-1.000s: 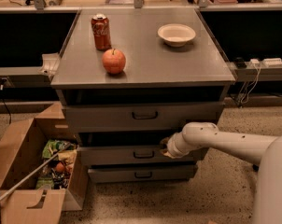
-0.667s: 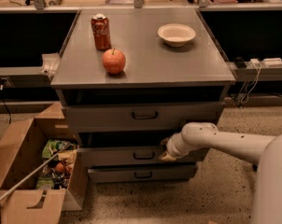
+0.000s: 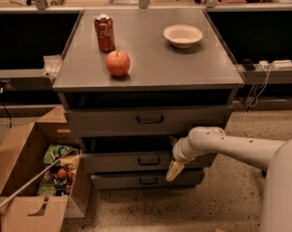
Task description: Open middle drawer
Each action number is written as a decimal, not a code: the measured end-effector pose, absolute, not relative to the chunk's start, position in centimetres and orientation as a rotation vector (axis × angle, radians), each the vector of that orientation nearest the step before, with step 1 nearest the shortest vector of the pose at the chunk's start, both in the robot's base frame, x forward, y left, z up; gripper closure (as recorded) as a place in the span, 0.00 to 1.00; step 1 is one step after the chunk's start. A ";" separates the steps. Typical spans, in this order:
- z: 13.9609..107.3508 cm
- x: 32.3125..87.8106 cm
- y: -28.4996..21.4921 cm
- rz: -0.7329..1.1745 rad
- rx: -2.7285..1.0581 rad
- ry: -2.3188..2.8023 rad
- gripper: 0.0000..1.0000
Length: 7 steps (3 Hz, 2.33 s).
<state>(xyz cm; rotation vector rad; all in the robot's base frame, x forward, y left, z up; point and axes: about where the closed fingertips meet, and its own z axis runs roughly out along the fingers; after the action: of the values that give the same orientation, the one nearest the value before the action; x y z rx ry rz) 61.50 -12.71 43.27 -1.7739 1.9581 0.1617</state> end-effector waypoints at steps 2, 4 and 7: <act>40.9 60.4 -12.1 0.189 -1.874 1.947 0.19; 41.1 58.6 -12.7 0.196 -1.887 1.954 0.66; 40.8 54.4 -13.8 0.288 -1.900 1.983 0.84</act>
Offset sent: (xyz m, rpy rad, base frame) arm -0.0153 0.0064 -0.0353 -0.0579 0.0685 0.0976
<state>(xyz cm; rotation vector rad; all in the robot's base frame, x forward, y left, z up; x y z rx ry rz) 54.38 -13.80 40.80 -1.9001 1.9832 0.2879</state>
